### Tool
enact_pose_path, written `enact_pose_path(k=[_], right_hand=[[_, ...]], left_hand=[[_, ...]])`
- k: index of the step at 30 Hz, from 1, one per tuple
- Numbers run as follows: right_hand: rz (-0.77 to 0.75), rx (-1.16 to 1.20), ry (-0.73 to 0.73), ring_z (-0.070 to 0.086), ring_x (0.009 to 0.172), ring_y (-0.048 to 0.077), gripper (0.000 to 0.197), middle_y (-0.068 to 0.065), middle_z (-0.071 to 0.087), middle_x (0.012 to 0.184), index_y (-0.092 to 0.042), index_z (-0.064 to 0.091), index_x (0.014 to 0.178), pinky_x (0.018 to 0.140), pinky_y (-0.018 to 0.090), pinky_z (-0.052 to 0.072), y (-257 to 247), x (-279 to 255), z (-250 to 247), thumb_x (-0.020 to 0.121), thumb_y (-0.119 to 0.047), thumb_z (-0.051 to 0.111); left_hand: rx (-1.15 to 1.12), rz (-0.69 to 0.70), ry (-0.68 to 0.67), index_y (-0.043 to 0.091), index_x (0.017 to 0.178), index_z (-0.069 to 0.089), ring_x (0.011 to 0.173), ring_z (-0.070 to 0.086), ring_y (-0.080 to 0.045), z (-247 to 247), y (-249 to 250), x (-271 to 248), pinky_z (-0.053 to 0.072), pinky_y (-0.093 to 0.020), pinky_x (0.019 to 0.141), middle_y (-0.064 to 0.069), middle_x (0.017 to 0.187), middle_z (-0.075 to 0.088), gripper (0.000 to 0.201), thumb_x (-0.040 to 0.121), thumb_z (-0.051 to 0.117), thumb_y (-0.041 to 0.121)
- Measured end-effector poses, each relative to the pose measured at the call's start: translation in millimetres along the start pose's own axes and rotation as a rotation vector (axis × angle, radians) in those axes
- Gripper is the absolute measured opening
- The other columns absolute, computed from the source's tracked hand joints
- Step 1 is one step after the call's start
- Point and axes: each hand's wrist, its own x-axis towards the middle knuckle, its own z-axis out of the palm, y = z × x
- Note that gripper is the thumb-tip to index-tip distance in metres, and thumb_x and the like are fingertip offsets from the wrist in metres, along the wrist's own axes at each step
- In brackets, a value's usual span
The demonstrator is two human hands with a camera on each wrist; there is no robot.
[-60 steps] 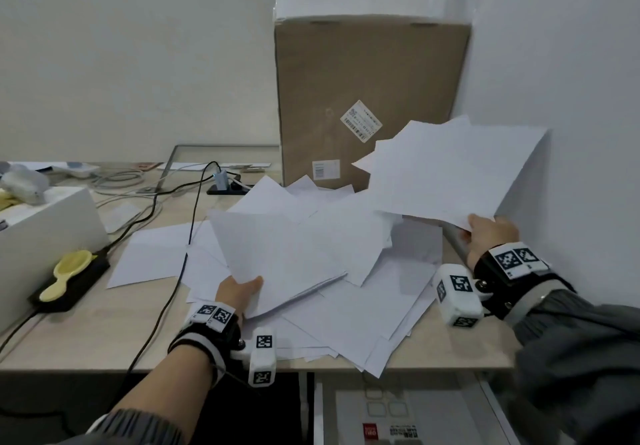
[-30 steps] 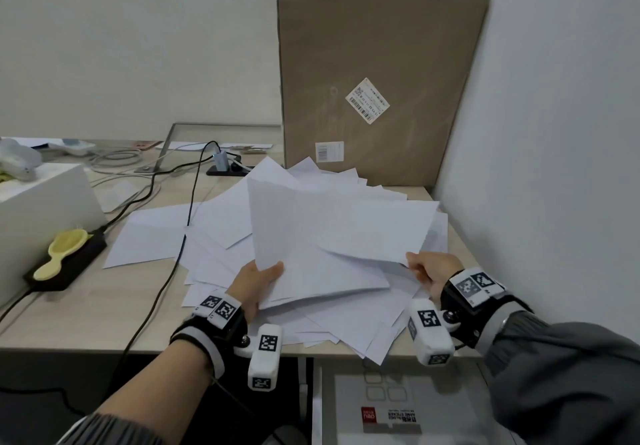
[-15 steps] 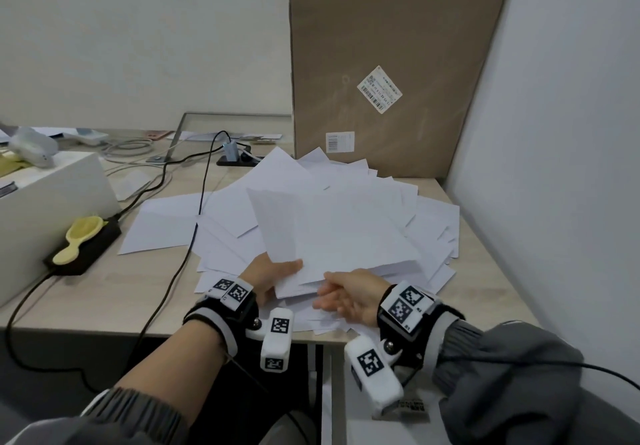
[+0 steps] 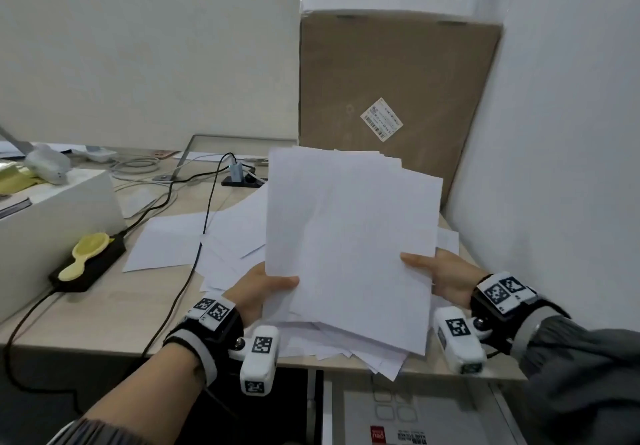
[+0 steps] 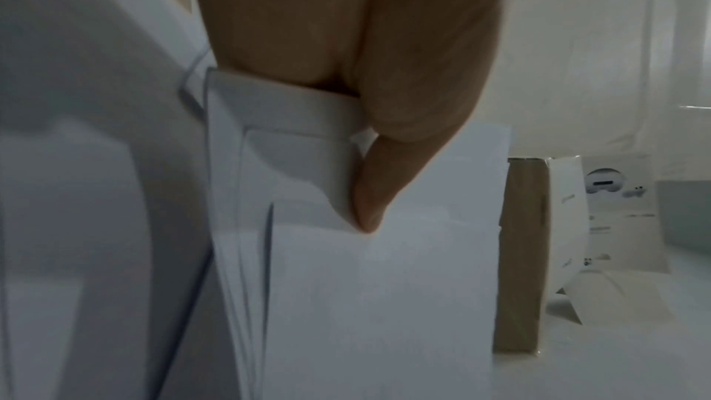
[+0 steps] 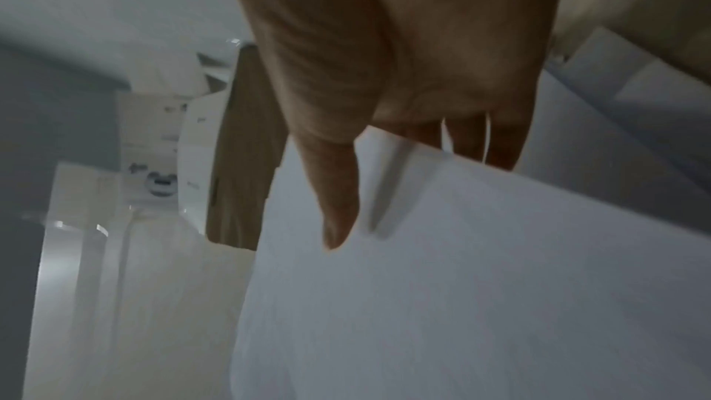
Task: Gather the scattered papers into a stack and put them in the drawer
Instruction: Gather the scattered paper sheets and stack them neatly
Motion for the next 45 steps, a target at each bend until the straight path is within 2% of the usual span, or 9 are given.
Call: enact_pose_path(k=[4, 9, 13, 18, 21, 26, 30, 38, 45], right_hand=[[-0.026, 0.227, -0.147, 0.070, 0.095, 0.031, 0.084, 0.018, 0.069, 0.113, -0.002, 0.062, 0.117, 0.074, 0.039, 0.059, 6, 0, 20, 0.043, -0.025, 0.094], [-0.205, 0.184, 0.102, 0.065, 0.104, 0.034, 0.039, 0.020, 0.066, 0.117, 0.000, 0.061, 0.117, 0.090, 0.045, 0.053, -2, 9, 52, 0.079, 0.003, 0.068], [-0.375, 0.200, 0.209, 0.067, 0.099, 0.030, 0.025, 0.009, 0.071, 0.104, -0.013, 0.067, 0.099, 0.093, 0.045, 0.051, -29, 14, 61, 0.079, 0.001, 0.070], [-0.391, 0.269, 0.259, 0.068, 0.097, 0.030, 0.036, 0.011, 0.071, 0.105, -0.005, 0.066, 0.110, 0.090, 0.045, 0.053, -26, 14, 59, 0.076, -0.004, 0.075], [-0.357, 0.269, 0.312, 0.066, 0.099, 0.030, 0.032, 0.012, 0.070, 0.109, -0.007, 0.065, 0.109, 0.090, 0.044, 0.053, 2, 16, 62, 0.078, -0.002, 0.072], [-0.405, 0.250, 0.348, 0.067, 0.094, 0.027, 0.030, 0.012, 0.069, 0.105, -0.005, 0.063, 0.110, 0.080, 0.034, 0.055, -3, 13, 65, 0.081, 0.000, 0.069], [-0.479, 0.276, 0.315, 0.070, 0.080, 0.017, 0.024, 0.008, 0.071, 0.094, -0.007, 0.067, 0.102, 0.071, 0.028, 0.058, -38, 12, 61, 0.079, -0.004, 0.073], [-0.243, 0.142, 0.143, 0.064, 0.108, 0.026, 0.067, 0.011, 0.067, 0.118, -0.006, 0.053, 0.127, 0.096, 0.043, 0.051, 4, 26, 53, 0.066, -0.006, 0.082], [-0.193, 0.054, 0.172, 0.063, 0.109, 0.030, 0.037, 0.016, 0.065, 0.119, -0.005, 0.061, 0.117, 0.097, 0.040, 0.049, 13, 35, 59, 0.081, 0.001, 0.067]], left_hand=[[0.037, -0.013, -0.061, 0.001, 0.115, 0.061, 0.093, 0.069, -0.031, 1, 7, -6, 0.059, -0.037, 0.076, -0.020, 0.111, 0.070, 0.036, 0.080, 0.065, -0.006], [0.037, 0.050, 0.071, -0.001, 0.117, 0.062, 0.099, 0.069, -0.035, 11, 13, -1, 0.058, -0.039, 0.079, -0.017, 0.108, 0.072, 0.052, 0.068, 0.079, 0.007], [0.071, 0.203, 0.154, 0.005, 0.117, 0.062, 0.100, 0.068, -0.032, 19, 42, 8, 0.058, -0.038, 0.080, -0.014, 0.109, 0.071, 0.054, 0.067, 0.083, 0.009], [0.101, 0.265, -0.053, 0.020, 0.133, 0.048, 0.112, 0.065, -0.024, 7, 59, 10, 0.055, -0.041, 0.090, -0.004, 0.124, 0.066, 0.091, 0.054, 0.090, 0.031], [0.102, 0.177, -0.155, 0.025, 0.137, 0.045, 0.119, 0.061, -0.023, 2, 40, 6, 0.051, -0.044, 0.097, -0.001, 0.131, 0.062, 0.081, 0.066, 0.084, 0.034], [0.054, 0.220, 0.062, 0.008, 0.121, 0.059, 0.112, 0.063, -0.030, 12, 41, 13, 0.056, -0.031, 0.083, -0.006, 0.115, 0.069, 0.027, 0.094, 0.053, 0.007], [0.037, 0.317, 0.130, 0.000, 0.127, 0.054, 0.097, 0.066, -0.021, 19, 69, 26, 0.054, -0.031, 0.077, -0.004, 0.109, 0.069, 0.035, 0.093, 0.050, -0.005], [0.083, 0.247, 0.016, 0.014, 0.125, 0.058, 0.102, 0.070, -0.020, 27, 50, 26, 0.058, -0.026, 0.072, -0.005, 0.116, 0.071, 0.045, 0.081, 0.069, 0.005], [0.108, 0.154, 0.143, 0.007, 0.126, 0.059, 0.108, 0.064, -0.028, 31, 43, 45, 0.051, -0.040, 0.091, -0.011, 0.120, 0.067, 0.042, 0.085, 0.068, 0.009]])
